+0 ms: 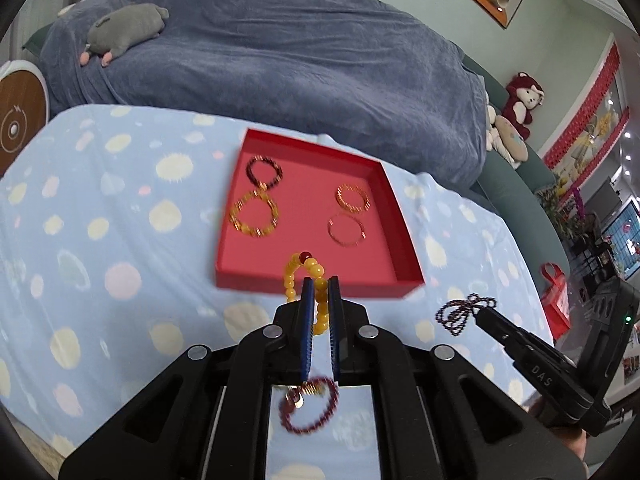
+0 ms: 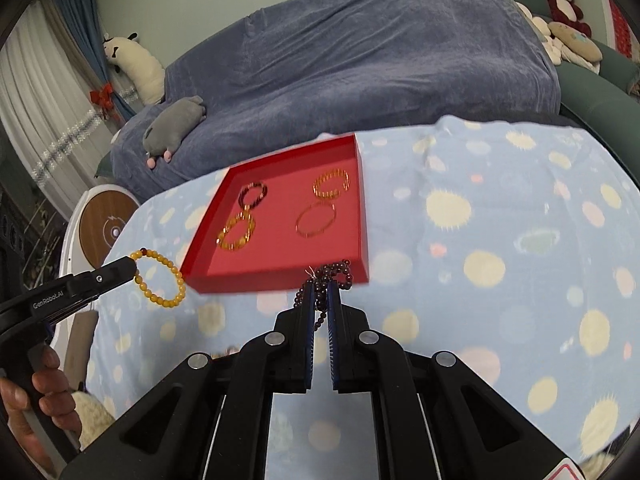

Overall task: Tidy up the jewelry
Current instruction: 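Carry both bracelets over the red box and open both tools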

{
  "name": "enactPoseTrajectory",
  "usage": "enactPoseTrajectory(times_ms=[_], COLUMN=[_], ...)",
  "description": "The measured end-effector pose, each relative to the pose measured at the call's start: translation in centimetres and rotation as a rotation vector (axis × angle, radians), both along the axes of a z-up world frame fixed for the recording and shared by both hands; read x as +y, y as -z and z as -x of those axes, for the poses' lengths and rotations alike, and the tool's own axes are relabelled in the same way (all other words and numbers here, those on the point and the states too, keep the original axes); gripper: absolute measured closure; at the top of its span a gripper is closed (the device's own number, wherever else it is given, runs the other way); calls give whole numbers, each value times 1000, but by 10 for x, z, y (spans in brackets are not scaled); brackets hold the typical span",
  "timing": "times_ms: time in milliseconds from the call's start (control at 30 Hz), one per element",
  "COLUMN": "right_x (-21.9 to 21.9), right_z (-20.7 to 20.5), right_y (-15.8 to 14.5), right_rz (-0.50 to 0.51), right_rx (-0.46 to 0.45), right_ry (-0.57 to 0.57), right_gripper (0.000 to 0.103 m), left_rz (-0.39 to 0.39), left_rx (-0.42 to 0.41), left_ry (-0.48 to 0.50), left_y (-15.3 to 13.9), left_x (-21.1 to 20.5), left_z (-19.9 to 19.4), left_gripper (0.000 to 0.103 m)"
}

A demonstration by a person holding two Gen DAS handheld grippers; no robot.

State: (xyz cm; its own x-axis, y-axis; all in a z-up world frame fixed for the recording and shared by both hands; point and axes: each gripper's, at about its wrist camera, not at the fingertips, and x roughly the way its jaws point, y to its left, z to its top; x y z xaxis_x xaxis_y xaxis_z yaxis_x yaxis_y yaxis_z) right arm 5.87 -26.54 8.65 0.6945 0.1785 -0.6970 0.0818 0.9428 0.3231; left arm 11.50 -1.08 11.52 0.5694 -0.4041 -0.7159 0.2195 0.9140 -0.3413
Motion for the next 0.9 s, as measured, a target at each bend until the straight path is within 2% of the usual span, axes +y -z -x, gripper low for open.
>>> enactPoseTrajectory(times_ms=[233, 367, 467, 600, 700, 767, 833, 900], right_x=[11, 13, 19, 30, 43, 45, 43, 40], right_z=[-56, -77, -88, -101, -111, -112, -112, -110], right_y=[-2, 10, 20, 34, 43, 41, 37, 33], right_rz=[68, 123, 201, 250, 217, 127, 48, 23], right_rx=[-8, 31, 70, 114, 144, 111, 85, 67], right_ry=[-30, -52, -71, -99, -137, -152, -155, -125], right_gripper=[97, 97, 97, 97, 95, 93, 87, 80], left_rz=[-40, -71, -98, -110, -110, -107, -106, -99], left_rx=[-11, 15, 31, 59, 73, 77, 80, 84], left_ry=[-19, -30, -29, -18, -15, -11, -7, -5], left_y=[5, 19, 29, 45, 51, 54, 55, 56], left_x=[-8, -10, -12, -18, -22, -24, -26, -27], left_z=[-45, -66, -73, -79, -82, -83, -84, -86], left_gripper=[96, 96, 96, 96, 96, 96, 96, 96])
